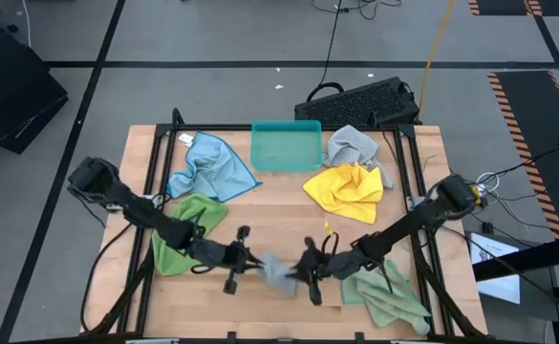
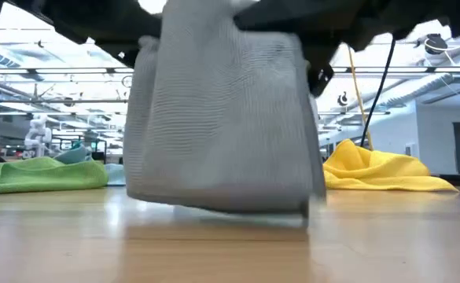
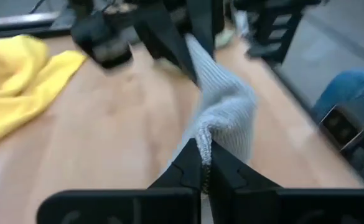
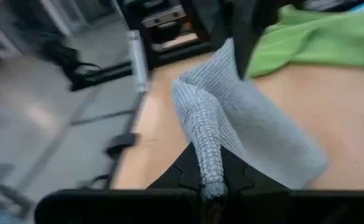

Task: Fold microfiber towels
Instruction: Fold the dark gray microfiber towel

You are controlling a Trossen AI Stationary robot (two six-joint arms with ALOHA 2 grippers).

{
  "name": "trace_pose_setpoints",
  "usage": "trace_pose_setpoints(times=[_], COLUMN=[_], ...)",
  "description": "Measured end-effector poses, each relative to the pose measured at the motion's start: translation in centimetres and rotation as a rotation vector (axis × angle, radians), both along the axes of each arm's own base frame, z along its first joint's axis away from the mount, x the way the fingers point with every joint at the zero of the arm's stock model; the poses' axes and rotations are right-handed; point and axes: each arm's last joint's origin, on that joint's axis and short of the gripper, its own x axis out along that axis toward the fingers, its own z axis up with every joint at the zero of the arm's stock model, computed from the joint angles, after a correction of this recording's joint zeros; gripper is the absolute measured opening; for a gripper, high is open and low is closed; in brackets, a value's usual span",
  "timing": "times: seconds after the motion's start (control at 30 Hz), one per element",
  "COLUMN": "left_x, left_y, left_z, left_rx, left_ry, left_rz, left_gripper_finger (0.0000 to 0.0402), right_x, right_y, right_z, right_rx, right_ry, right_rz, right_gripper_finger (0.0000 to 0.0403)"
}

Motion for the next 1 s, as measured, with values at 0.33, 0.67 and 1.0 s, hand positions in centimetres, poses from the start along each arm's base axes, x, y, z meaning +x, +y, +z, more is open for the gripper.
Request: trace_pose_setpoints(times=[0.33,0.67,1.0], left_x=[-0.7,-0.9,-1.0], left_y=[2.6,3.2,5.3], left_z=[0.9,1.2,1.7], left_rx=[0.048,0.077,0.132], left_ry=[0.089,0.091,0.115], left_rz=[0.076,0.122,0.168], left_gripper_finger=[0.0016,0.0019,0.0019], right_x=[-0.8,-0.4,0.4], right_y=[-4.2,-5.6,-8.1], right_z=[2.6,2.5,2.6], right_rx=[-0.203,-0.328,-0.411], right_ry=[0.121,0.135,0.141], right_rz=[-0.121,-0.111,-0.154], right_gripper_finger=[0.0011,0.0011,0.0011])
